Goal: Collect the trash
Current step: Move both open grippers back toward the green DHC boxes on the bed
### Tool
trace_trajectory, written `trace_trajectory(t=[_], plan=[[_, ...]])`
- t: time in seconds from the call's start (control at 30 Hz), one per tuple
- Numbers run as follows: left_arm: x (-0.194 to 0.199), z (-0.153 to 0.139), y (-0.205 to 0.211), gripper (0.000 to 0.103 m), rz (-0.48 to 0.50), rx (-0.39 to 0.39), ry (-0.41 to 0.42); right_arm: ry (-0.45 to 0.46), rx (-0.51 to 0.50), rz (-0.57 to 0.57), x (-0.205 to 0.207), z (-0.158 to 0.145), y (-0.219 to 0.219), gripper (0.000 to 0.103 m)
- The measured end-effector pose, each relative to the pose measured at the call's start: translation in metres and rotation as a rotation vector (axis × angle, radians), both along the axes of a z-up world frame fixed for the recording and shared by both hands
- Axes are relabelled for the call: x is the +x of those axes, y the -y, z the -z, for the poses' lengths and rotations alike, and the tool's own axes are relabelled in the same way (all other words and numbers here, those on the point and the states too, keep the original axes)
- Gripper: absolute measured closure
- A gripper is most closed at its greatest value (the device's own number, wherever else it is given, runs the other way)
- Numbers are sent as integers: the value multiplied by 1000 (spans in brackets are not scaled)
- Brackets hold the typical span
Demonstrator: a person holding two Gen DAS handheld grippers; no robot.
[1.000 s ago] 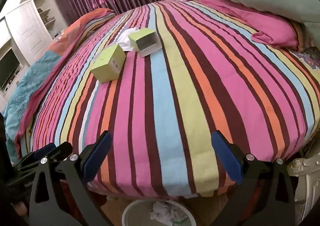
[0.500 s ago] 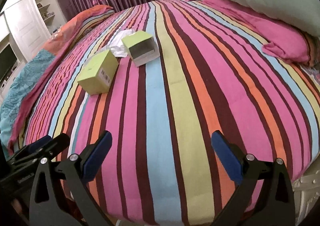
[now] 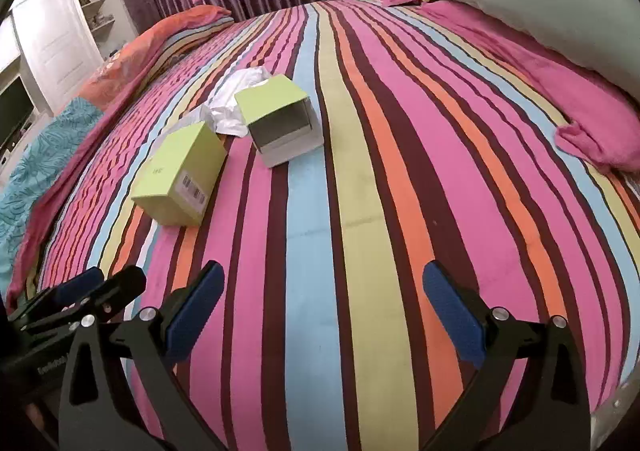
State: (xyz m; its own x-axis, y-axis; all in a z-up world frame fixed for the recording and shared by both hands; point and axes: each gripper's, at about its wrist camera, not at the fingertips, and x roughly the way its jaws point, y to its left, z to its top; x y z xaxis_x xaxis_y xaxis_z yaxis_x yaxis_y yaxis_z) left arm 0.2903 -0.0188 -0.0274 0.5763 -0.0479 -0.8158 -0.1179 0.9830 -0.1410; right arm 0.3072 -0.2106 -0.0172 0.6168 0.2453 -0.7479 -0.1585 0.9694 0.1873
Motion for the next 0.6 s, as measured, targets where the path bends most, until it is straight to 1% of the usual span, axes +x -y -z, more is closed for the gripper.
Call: trace_trajectory(t=[0.17, 0.43, 0.6], plan=[[18, 1, -3, 16, 8, 17, 8, 24, -40, -37, 20, -3, -9, 8], [41, 3, -6, 16, -4, -2, 16, 37, -21, -50, 49, -12, -15, 8], [53, 6, -4, 16, 11, 19, 22, 45, -36, -93, 64, -13, -23, 8]])
